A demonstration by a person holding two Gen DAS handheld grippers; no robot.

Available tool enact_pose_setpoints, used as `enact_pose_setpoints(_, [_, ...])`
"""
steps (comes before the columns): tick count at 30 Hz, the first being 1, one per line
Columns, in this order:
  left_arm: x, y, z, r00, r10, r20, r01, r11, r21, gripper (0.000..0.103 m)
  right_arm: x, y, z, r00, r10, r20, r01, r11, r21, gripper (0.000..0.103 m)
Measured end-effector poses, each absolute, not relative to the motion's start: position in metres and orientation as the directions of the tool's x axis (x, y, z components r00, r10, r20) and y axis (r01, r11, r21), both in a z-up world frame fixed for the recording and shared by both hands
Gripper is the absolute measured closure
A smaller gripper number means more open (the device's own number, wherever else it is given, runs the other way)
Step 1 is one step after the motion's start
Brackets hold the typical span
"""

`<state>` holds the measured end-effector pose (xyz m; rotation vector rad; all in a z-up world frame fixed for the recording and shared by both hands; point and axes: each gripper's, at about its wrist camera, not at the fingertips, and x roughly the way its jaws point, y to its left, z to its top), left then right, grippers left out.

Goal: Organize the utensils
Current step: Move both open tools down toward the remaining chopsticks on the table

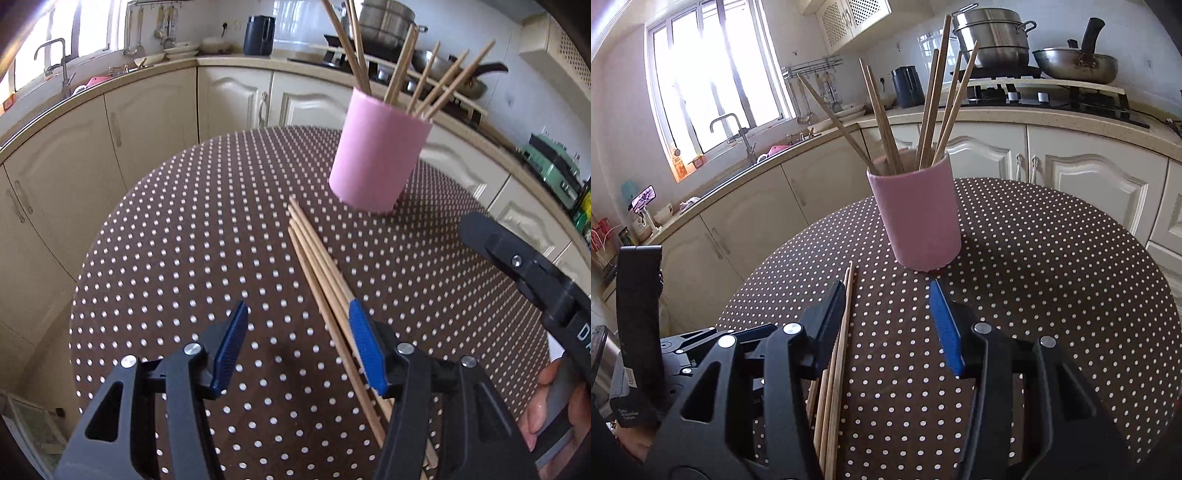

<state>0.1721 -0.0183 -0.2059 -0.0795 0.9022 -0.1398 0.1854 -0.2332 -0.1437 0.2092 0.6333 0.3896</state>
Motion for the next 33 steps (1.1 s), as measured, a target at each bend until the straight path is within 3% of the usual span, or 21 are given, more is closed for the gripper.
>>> enact_pose_setpoints(19, [0.173,-0.05,-0.207,0.557,0.027,-0.83,0.065,0.995,0.076,0.046,0.191,-0.234,-0.161,0.712,0.433,-0.552,-0.276,0.896,0.347,0.055])
enact_pose_setpoints(24, [0.177,-0.043,-0.206,0.546,-0.006,-0.838,0.073,0.996,0.041,0.046,0.191,-0.234,-0.162,0.709,0.431,-0.559,-0.271,0.897,0.348,0.054])
enact_pose_setpoints(26, [0.178,-0.042,-0.206,0.545,-0.011,-0.838,0.08,0.996,0.039,0.048,0.192,-0.234,-0.163,0.704,0.432,-0.563,-0.274,0.897,0.346,0.054])
enact_pose_setpoints(33, [0.178,-0.037,-0.203,0.542,-0.018,-0.84,0.085,0.996,0.033,0.071,0.196,-0.229,-0.166,0.68,0.429,-0.595,-0.274,0.901,0.337,0.054])
